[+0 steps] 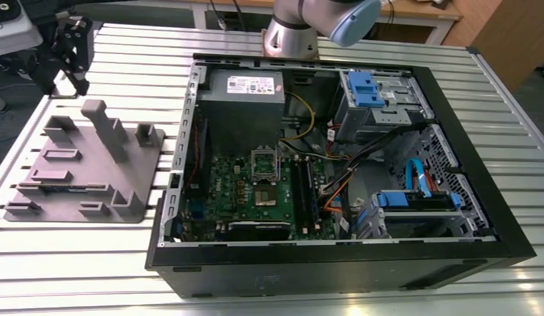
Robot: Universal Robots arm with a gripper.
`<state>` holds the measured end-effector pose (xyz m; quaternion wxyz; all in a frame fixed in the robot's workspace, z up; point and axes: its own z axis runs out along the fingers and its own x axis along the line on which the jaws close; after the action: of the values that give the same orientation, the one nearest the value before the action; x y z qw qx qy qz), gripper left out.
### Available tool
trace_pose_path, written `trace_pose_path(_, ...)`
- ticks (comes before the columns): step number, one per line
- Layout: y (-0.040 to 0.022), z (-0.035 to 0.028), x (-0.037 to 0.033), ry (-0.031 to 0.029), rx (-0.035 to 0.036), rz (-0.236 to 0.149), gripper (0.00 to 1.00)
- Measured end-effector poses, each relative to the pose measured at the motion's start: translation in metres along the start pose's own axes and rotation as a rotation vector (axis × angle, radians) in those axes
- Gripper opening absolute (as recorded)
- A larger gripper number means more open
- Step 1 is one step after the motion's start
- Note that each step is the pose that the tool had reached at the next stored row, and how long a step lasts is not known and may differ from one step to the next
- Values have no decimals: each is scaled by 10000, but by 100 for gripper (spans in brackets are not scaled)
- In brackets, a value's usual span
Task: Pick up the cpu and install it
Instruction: 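Pick up the cpu and move it towards the insertion slot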
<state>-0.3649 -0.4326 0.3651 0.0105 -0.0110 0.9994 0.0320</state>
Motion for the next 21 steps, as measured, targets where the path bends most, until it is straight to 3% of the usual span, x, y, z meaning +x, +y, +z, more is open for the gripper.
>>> trace_pose_path(10,-6,11,-218,1,1,0,47)
trace_pose_path(21,-10,25,-406,7,3,2,47)
